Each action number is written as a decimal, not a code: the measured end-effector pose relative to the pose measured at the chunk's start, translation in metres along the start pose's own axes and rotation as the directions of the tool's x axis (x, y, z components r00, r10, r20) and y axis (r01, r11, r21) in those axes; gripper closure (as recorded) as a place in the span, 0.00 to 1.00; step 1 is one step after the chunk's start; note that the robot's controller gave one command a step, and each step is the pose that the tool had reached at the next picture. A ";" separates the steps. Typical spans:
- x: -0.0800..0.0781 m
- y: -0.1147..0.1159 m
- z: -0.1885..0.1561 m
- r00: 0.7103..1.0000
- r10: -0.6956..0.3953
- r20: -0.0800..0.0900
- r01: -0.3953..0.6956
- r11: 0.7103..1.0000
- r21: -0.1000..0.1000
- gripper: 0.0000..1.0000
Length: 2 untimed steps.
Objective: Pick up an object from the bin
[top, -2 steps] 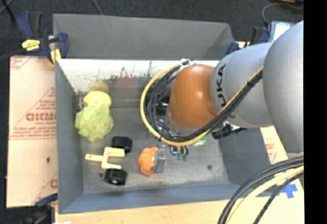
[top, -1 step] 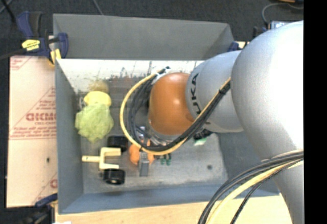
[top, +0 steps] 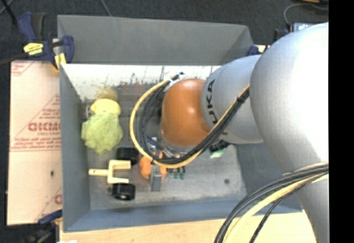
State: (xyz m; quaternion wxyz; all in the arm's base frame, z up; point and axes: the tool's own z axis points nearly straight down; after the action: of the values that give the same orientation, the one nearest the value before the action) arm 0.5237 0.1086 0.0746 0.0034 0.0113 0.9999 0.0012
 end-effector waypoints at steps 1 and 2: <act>-0.013 0.010 -0.116 0.999 -0.034 0.003 0.034 0.999 0.000 1.00; -0.013 0.010 -0.116 0.999 -0.033 0.003 0.033 0.999 0.000 1.00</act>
Offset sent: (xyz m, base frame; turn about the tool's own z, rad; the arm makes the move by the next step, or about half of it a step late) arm 0.0000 0.0000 0.0000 0.0000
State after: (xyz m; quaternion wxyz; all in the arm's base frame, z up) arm 0.5365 0.1185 0.1906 0.0048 -0.0055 1.0000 0.0012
